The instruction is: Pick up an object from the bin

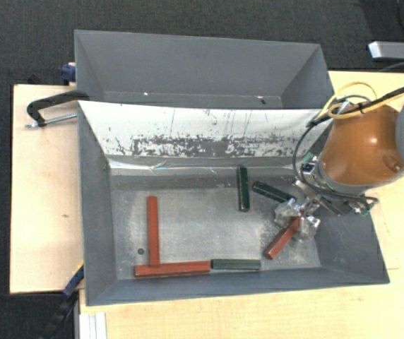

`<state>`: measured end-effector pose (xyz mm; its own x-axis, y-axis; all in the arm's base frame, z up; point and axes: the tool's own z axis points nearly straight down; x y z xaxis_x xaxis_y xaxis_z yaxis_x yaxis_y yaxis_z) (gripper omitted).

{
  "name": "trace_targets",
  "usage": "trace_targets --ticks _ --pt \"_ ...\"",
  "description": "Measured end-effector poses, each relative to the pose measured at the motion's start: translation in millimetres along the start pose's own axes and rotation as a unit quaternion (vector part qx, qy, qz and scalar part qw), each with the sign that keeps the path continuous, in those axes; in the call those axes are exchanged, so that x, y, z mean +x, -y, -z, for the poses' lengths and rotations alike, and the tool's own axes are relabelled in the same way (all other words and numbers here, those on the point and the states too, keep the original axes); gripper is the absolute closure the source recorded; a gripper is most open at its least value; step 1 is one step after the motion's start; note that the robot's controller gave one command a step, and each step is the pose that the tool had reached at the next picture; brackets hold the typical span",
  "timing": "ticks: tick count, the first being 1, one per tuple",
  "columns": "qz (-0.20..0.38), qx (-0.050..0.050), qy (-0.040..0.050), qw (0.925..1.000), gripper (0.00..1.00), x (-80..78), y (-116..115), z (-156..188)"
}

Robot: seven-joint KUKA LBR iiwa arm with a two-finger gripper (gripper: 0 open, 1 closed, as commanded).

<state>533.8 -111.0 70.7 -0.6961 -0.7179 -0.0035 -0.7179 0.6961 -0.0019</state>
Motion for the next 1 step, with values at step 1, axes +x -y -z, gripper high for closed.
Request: trace_targets --ticks 1 --pt "0.0 0.0 0.0 1.0 1.0 0.0 0.0 0.0"
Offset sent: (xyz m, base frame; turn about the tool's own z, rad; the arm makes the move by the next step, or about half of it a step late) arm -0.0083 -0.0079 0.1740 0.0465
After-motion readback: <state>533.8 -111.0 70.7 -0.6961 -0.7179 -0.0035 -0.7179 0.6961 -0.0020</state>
